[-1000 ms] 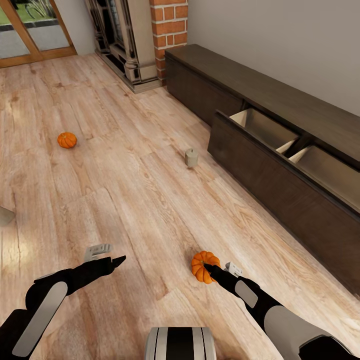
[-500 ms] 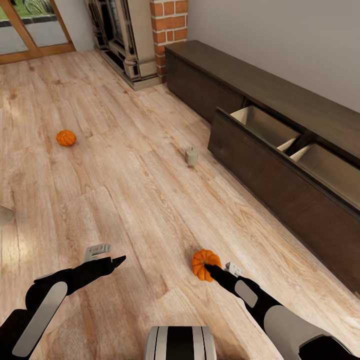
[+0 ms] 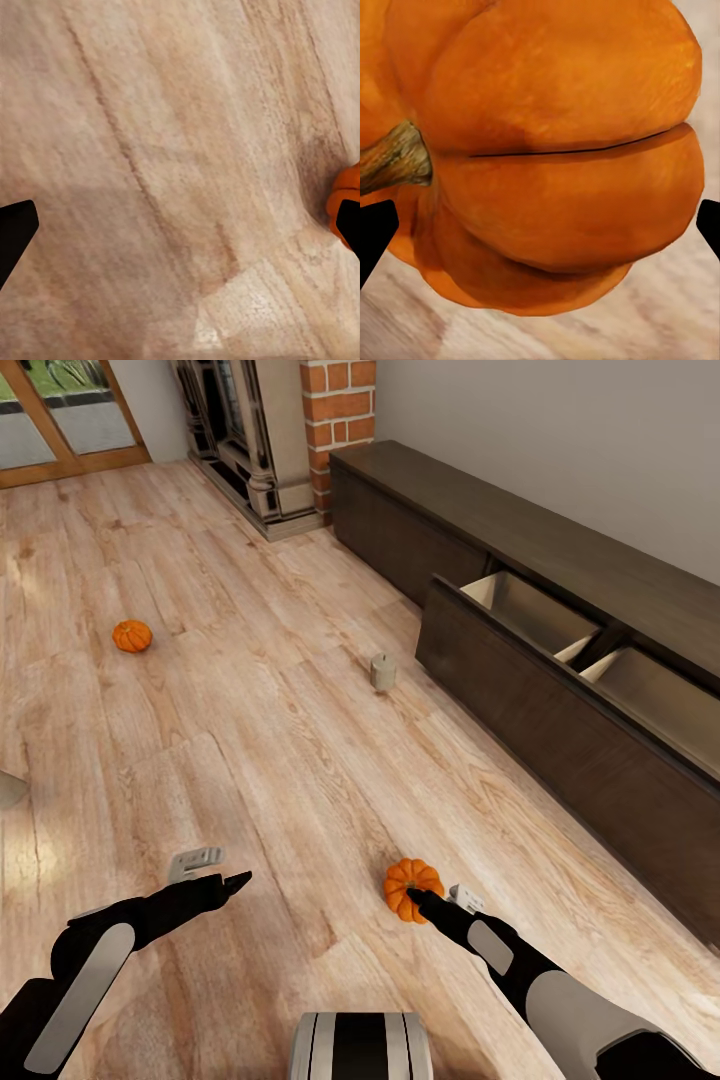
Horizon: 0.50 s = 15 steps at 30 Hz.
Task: Place each of the two pumpkins and all three candles from the living room inside a cabinet in the living room (use any cabinet), then make sure every cabinet is closed, and position the cauldron so it is next to a table in the living room.
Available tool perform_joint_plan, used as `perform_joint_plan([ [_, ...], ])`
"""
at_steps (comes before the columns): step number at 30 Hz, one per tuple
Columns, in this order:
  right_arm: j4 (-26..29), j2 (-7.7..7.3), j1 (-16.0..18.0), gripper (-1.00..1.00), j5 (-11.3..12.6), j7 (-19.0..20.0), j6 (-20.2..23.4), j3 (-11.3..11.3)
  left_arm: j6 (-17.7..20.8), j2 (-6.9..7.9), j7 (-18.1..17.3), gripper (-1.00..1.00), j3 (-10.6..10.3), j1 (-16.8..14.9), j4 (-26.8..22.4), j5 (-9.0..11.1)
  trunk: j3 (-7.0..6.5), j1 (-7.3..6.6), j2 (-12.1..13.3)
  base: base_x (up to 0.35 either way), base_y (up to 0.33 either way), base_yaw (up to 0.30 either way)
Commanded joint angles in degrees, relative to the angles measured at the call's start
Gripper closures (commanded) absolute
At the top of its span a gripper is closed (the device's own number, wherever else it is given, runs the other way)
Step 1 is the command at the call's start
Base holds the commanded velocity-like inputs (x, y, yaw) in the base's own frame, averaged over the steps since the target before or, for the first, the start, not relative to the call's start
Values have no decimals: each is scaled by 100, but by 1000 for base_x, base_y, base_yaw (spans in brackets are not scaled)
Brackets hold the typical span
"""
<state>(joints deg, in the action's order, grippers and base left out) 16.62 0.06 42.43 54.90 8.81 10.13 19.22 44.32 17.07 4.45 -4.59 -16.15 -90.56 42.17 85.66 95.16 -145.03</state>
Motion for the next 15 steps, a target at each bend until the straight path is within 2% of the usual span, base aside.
perform_joint_plan([
  [1, 0, 0, 3, -100, 12, 12, 15, 3, 16, 5, 47, -100, -7, -3, -5, 55, 3, -1, -1, 0, 0, 0],
  [7, 31, 3, 3, -100, -3, 15, 11, 3, 16, 6, 47, -100, -7, -3, -5, 55, 3, -1, -1, 0, 0, 0],
  [12, 99, 56, 3, -100, -200, 15, 14, 3, 16, 0, 48, -100, -7, -3, -6, 55, 3, -1, -1, 0, 0, 0],
  [15, 103, 77, 3, -100, -236, 16, 15, 3, 16, -1, 50, -100, -7, -3, -6, 55, 3, -1, -1, 0, 0, 0],
])
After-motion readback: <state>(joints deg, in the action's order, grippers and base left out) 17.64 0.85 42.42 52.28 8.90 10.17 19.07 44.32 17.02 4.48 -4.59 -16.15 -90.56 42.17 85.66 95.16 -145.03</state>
